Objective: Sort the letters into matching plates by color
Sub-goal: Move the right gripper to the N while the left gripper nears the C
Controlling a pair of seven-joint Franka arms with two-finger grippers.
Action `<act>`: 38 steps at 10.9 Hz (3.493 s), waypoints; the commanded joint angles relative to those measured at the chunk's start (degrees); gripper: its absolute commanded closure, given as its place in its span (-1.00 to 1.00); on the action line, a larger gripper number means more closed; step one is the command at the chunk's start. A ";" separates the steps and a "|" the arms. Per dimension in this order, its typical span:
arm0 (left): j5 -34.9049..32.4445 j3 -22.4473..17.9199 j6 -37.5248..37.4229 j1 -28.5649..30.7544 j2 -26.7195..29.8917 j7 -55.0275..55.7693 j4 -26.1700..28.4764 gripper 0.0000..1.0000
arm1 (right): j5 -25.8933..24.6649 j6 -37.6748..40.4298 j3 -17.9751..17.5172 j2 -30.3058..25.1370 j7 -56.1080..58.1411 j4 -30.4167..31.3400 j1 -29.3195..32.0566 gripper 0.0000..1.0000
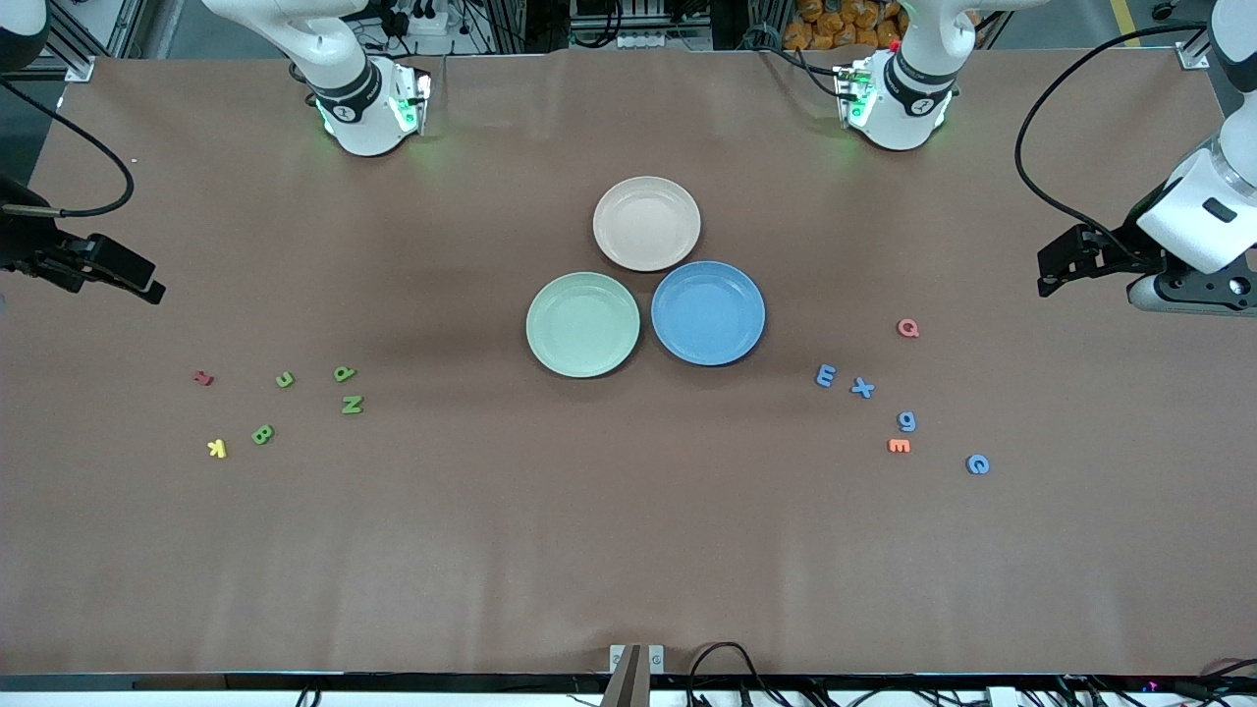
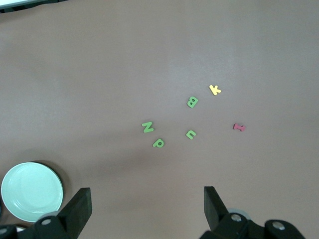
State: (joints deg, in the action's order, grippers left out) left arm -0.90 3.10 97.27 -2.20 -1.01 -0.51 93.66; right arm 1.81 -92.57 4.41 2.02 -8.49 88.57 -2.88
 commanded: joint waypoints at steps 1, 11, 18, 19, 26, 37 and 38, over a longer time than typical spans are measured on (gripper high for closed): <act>0.55 0.07 0.73 0.45 0.39 -1.08 0.65 -1.00 | -0.75 0.20 -0.19 0.53 -0.39 -0.94 -0.10 -1.00; -0.42 -0.37 1.51 2.72 -6.02 -1.42 2.05 -1.00 | -0.58 -1.55 -0.19 0.70 -0.48 0.02 -0.10 -1.00; -2.44 -0.29 13.63 3.34 -17.34 -0.54 1.79 -1.00 | -0.58 -15.09 -0.36 5.35 -11.97 8.47 -4.84 -1.00; -2.79 -0.37 16.35 3.17 -19.71 -0.72 1.71 -1.00 | -0.58 -16.14 -0.36 6.93 -13.38 8.64 -5.46 -1.00; -4.90 -0.46 29.20 3.88 -31.32 -0.46 1.62 -1.00 | -0.58 -41.78 -1.33 8.26 -13.84 27.08 -5.91 -1.00; -7.02 -1.16 39.93 6.42 -39.42 -0.54 1.62 -1.00 | -2.85 -54.38 -5.28 21.79 -13.31 28.77 -1.26 -1.00; -7.01 -1.16 39.93 6.42 -39.42 -0.54 1.62 -0.98 | -4.25 -54.38 -6.77 22.49 -13.40 28.77 0.49 -1.00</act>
State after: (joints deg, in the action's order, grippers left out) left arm -8.10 1.91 136.81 4.37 -39.20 -1.64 96.09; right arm 1.00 -146.37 1.17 23.06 -21.07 117.64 -6.41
